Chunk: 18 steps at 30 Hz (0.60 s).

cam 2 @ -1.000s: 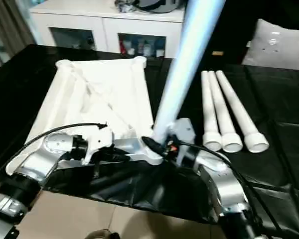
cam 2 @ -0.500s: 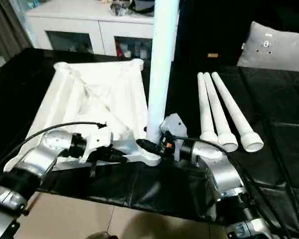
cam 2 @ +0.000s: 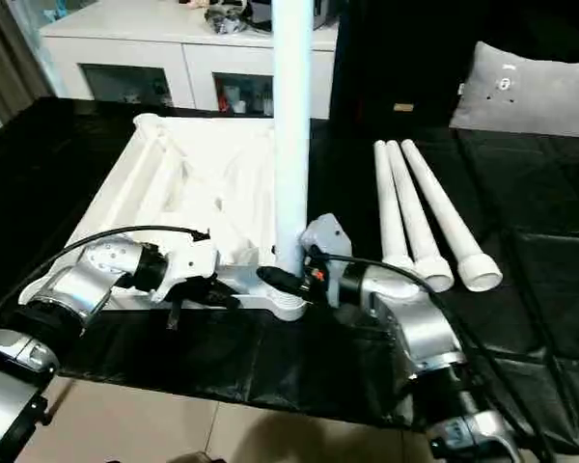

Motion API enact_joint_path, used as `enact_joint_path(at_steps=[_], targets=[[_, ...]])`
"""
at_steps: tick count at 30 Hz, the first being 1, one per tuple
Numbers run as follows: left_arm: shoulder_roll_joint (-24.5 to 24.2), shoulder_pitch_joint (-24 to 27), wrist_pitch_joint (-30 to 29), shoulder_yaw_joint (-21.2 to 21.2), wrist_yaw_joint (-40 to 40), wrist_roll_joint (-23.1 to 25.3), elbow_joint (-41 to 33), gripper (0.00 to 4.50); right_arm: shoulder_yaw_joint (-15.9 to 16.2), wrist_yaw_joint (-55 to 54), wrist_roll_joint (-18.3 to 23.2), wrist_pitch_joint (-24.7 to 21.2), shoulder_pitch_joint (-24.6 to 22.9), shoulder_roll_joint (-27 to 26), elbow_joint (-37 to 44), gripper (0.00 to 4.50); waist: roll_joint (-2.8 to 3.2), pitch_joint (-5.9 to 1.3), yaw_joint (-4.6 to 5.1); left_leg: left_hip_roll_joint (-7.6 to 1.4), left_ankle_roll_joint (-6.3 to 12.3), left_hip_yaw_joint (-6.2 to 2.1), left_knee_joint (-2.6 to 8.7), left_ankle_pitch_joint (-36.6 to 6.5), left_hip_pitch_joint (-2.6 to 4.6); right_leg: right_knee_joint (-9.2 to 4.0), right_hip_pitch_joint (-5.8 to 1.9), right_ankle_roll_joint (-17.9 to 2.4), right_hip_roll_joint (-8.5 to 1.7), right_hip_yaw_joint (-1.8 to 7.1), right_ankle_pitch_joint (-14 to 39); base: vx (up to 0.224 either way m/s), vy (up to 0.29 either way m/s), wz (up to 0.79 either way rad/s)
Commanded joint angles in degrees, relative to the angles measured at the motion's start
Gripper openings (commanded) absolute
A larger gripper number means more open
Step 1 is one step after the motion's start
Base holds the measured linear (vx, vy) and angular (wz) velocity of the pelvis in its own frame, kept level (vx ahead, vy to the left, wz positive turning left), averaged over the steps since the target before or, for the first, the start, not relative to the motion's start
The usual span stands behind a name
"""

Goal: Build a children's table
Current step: Insert table leg to table base, then rotate leg to tighten

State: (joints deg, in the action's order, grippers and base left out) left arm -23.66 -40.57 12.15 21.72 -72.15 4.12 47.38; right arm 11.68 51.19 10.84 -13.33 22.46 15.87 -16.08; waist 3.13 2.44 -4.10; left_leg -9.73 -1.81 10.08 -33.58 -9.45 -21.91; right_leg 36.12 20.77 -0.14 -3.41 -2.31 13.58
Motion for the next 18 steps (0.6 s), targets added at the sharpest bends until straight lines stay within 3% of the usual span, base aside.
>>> enact_joint_path(at_steps=[1, 3, 6, 7, 8, 9, 11, 12, 13, 14, 15, 18], targets=[[-1.9, 0.1, -1.7, -3.8, 3.6, -1.3, -3.4, 0.0, 5.6, -0.7, -3.5, -5.5, -3.9, -0.8, -6.1, 1.93, -0.46, -2.36, -0.29, -4.07, -2.41, -2.13, 5.17, -22.5, 1.3, -5.69, -0.55, -12.2, -6.05, 3.02, 18.3, 0.0, 0.0, 0.0], [-2.9, 3.1, -4.9, -5.0, 4.8, -2.2, -7.7, 0.0, 4.8, -3.3, -4.2, -5.5, -3.9, -1.5, -6.9, 1.93, -0.3, -2.41, -0.03, -4.11, -2.44, -2.12, 5.19, -22.5, 1.33, -5.72, -0.4, -12.2, -6.1, 3.07, 18.3, 0.0, 0.0, 0.0], [-3.5, 11.1, -15.1, -7.8, 8.6, -4.1, -20.8, 0.0, 2.0, -9.7, -4.8, -5.1, -3.3, -3.5, -8.8, 1.93, -0.42, -2.42, 0.79, -4.27, -3.04, -2.29, 5.65, -23.4, 1.15, -5.29, -0.4, -12.7, -5.98, 2.98, 17.2, 0.0, 0.0, 0.0], [-3.5, 11.1, -15.1, -7.8, 8.6, -4.1, -20.8, 0.0, 2.0, -9.7, -4.8, -5.1, -3.3, -3.5, -8.8, 1.93, -0.4, -2.06, 1.43, -3.98, -2.76, -2.31, 5.85, -23.2, 0.67, -5.42, -0.41, -12.6, -5.65, 2.83, 17.5, 0.0, 0.0, 0.0], [-3.0, 14.7, -19.9, -8.5, 10.5, -4.7, -27.3, 0.0, 1.0, -12.1, -5.0, -4.7, -3.1, -4.2, -9.4, 1.93, -0.47, -2.21, 1.53, -4.0, -3.12, -2.18, 5.64, -24.5, 1.23, -5.54, -0.17, -12.2, -5.71, 2.96, 19.7, 0.0, 0.0, 0.0], [-3.0, 14.7, -19.9, -8.5, 10.5, -4.7, -27.3, 0.0, 1.0, -12.1, -5.0, -4.7, -3.1, -4.2, -9.4, 1.93, -0.41, -1.97, 1.68, -3.75, -2.89, -2.22, 5.51, -25.2, 1.26, -6.09, 0.03, -11.6, -5.64, 3.01, 22.3, 0.0, 0.0, 0.0], [1.1, 19.2, -28.9, -8.7, 16.0, -3.2, -37.6, 0.0, -0.8, -15.9, -5.4, -3.5, -1.4, -5.7, -12.0, 1.93, -0.64, -1.84, 1.87, -4.03, -3.43, -2.24, 5.62, -25.9, 1.39, -6.04, 0.11, -11.7, -5.77, 3.16, 23.2, 0.0, 0.0, 0.0], [2.8, 19.9, -31.3, -8.3, 17.8, -2.3, -40.0, 0.0, -1.4, -17.3, -5.6, -3.0, -0.5, -6.2, -13.2, 1.93, -0.5, -1.77, 1.69, -4.01, -3.39, -2.29, 5.59, -26.3, 1.56, -6.33, 0.32, -11.4, -5.73, 3.14, 24.2, 0.0, 0.0, 0.0], [3.7, 20.2, -32.5, -7.9, 18.8, -1.8, -41.1, 0.0, -1.7, -18.2, -5.7, -2.7, -0.1, -6.5, -13.9, 1.93, -0.69, -1.5, 1.54, -3.77, -3.46, -2.08, 5.21, -28.1, 2.25, -6.96, 1.09, -10.8, -5.59, 3.28, 27.3, 0.0, 0.0, 0.0], [5.2, 20.2, -34.0, -7.2, 20.2, -1.0, -42.2, 0.0, -2.1, -19.3, -5.7, -2.3, 0.7, -6.9, -14.8, 1.93, -0.85, -1.33, 1.44, -3.64, -3.76, -2.29, 5.13, -29.8, 2.54, -7.46, 1.16, -9.4, -5.81, 3.18, 31.6, 0.0, 0.0, 0.0], [6.8, 19.8, -35.7, -6.5, 22.2, -0.4, -42.9, 0.0, -2.3, -20.1, -5.6, -1.8, 1.3, -7.4, -15.4, 1.93, -1.1, -1.4, 1.37, -3.61, -3.85, -2.46, 5.33, -29.9, 2.43, -7.69, 1.05, -7.9, -5.64, 3.12, 33.0, 0.0, 0.0, 0.0], [8.0, 18.8, -36.5, -6.0, 25.2, 0.6, -42.2, 0.0, -1.9, -20.2, -5.5, -1.5, 1.7, -7.7, -15.6, 1.93, -1.31, -1.53, 1.01, -3.61, -3.78, -2.55, 5.61, -29.7, 2.34, -7.74, 1.0, -7.0, -5.41, 3.03, 31.1, 0.0, 0.0, 0.0]])
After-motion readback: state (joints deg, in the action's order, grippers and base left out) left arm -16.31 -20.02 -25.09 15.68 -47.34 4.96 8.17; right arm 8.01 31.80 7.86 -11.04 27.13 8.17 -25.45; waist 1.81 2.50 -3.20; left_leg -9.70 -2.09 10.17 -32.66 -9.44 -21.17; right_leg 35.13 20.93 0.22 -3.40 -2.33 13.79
